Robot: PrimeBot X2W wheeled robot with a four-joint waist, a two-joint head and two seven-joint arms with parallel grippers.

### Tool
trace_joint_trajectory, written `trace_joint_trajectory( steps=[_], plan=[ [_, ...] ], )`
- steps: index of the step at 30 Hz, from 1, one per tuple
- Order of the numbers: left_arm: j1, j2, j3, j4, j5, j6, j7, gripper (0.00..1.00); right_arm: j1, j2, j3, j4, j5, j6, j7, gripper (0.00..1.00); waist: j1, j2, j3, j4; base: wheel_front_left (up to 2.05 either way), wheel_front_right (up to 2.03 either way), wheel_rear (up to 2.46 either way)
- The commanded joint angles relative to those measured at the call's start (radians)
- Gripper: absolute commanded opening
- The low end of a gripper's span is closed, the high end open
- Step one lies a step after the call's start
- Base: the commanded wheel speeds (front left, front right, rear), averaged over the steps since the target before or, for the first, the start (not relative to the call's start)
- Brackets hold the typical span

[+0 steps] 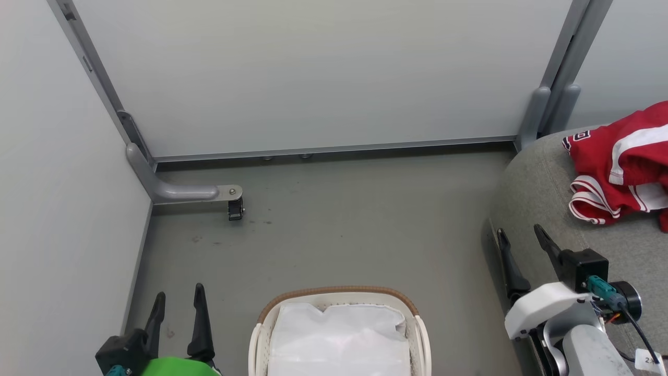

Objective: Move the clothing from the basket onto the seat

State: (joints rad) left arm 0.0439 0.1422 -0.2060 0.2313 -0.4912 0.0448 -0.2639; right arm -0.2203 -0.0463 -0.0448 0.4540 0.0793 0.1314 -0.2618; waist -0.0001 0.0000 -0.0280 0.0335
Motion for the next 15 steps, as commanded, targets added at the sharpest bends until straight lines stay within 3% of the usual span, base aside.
trace_joint_trajectory(
  steps=[1, 15],
  plan=[
    [0.019, -0.003, -0.001, 0.006, 0.009, -0.008, -0.001, 1.00, 0.028, -0.009, -0.001, -0.016, 0.017, -0.001, -0.005, 1.00, 0.0001, 0.0000, -0.005, 0.002, 0.00, 0.00, 0.00],
    [0.022, -0.020, -0.002, 0.049, 0.046, -0.034, -0.001, 1.00, 0.130, -0.006, 0.011, -0.074, 0.042, -0.001, -0.005, 1.00, 0.0001, 0.0000, -0.019, -0.011, 0.00, 0.00, 0.00]
  ],
)
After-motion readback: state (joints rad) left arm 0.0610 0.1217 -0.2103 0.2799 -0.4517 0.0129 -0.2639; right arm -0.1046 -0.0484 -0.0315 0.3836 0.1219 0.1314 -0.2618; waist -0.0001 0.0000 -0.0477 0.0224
